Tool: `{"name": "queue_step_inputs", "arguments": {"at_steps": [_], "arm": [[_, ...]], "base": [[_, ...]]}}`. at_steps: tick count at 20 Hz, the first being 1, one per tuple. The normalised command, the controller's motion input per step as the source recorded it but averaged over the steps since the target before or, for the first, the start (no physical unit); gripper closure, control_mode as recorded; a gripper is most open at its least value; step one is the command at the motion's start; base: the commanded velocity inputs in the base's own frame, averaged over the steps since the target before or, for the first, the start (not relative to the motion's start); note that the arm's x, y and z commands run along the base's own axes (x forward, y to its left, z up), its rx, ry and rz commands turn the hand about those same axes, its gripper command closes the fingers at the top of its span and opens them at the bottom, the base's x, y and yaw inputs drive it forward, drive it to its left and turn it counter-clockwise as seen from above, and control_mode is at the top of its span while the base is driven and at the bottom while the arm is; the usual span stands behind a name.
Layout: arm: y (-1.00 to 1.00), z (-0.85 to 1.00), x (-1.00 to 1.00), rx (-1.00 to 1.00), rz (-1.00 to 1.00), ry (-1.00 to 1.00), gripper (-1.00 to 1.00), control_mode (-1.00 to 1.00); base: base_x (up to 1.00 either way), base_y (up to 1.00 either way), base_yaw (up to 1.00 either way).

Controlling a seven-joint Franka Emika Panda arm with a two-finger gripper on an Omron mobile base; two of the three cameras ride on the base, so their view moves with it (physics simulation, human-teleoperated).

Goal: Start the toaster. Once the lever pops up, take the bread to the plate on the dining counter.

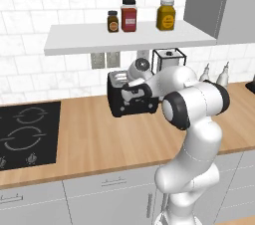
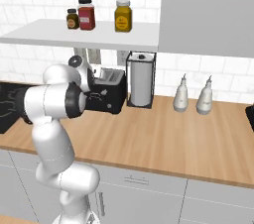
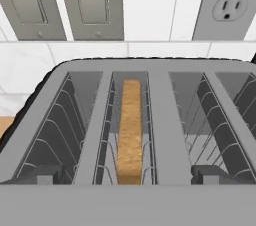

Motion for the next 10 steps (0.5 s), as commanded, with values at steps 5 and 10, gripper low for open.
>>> {"name": "queue_step_inputs", "arguments": {"at_steps": [5, 10], "arm": [[0.01, 0.00, 0.15, 0.00, 0.00, 0.00, -1.00, -1.00], [0.00, 0.00, 0.04, 0.00, 0.00, 0.00, -1.00, -1.00]], "base": [[0.00, 0.00, 0.00], [0.00, 0.00, 0.00]]}}
